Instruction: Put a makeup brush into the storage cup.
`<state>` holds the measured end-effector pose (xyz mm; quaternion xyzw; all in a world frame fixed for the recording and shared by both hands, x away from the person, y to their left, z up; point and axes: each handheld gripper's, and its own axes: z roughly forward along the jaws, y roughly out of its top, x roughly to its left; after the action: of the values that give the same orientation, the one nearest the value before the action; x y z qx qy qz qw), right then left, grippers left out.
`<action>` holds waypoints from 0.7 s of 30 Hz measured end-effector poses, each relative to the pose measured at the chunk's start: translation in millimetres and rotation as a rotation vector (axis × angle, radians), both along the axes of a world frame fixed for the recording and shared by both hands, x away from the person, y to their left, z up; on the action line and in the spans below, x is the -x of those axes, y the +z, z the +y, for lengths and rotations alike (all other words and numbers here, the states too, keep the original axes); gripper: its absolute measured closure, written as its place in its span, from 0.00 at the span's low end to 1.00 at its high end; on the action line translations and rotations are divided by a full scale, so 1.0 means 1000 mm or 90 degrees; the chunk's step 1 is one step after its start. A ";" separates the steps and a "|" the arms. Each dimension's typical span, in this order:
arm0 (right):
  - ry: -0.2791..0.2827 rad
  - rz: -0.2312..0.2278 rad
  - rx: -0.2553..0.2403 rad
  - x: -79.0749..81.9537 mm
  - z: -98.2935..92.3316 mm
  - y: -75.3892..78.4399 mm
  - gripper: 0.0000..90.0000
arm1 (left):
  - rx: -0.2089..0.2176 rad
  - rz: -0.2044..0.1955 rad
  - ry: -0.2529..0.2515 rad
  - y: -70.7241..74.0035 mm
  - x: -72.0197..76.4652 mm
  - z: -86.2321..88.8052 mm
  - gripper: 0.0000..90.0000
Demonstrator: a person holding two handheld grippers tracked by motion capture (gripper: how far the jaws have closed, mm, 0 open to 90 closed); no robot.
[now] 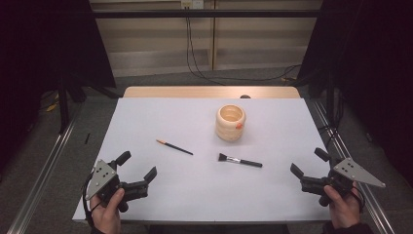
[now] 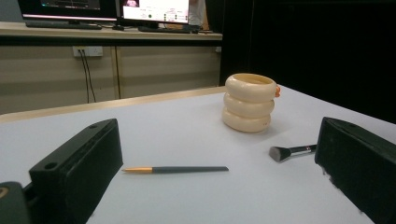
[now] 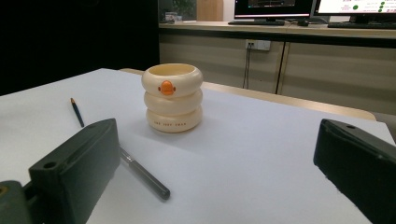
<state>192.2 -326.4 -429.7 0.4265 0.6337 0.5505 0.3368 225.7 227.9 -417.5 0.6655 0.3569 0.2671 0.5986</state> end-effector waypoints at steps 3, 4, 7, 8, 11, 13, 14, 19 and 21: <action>-0.006 -0.004 0.007 0.000 0.000 0.000 0.01 | 0.009 0.007 -0.012 0.002 -0.004 -0.003 0.01; -0.006 -0.003 0.006 0.000 0.000 0.000 0.01 | 0.001 0.004 -0.010 0.003 -0.006 -0.006 0.01; 0.002 -0.004 0.007 0.000 0.000 0.000 0.01 | -0.001 0.002 -0.014 0.004 -0.008 -0.007 0.01; -0.002 -0.005 0.005 0.000 0.000 0.000 0.01 | -0.001 -0.001 -0.015 0.005 -0.009 -0.006 0.01; 0.002 -0.002 0.006 0.000 0.000 0.000 0.00 | -0.001 -0.007 -0.019 0.006 -0.010 -0.006 0.01; 0.003 -0.004 0.007 0.000 0.000 0.000 0.00 | -0.004 -0.011 -0.023 0.008 -0.013 -0.007 0.01; 0.002 -0.003 0.007 0.000 0.000 0.000 0.00 | -0.004 -0.017 -0.022 0.009 -0.014 -0.008 0.01; 0.000 -0.005 0.002 0.000 0.000 0.000 0.00 | 0.000 -0.019 -0.026 0.011 -0.020 -0.014 0.01; 0.001 -0.002 0.002 0.000 0.001 0.000 0.00 | -0.009 -0.021 -0.025 0.012 -0.023 -0.015 0.01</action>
<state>192.5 -325.6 -430.1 0.4245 0.6342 0.5508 0.3379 248.9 212.4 -405.5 0.6722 0.3319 0.2686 0.6049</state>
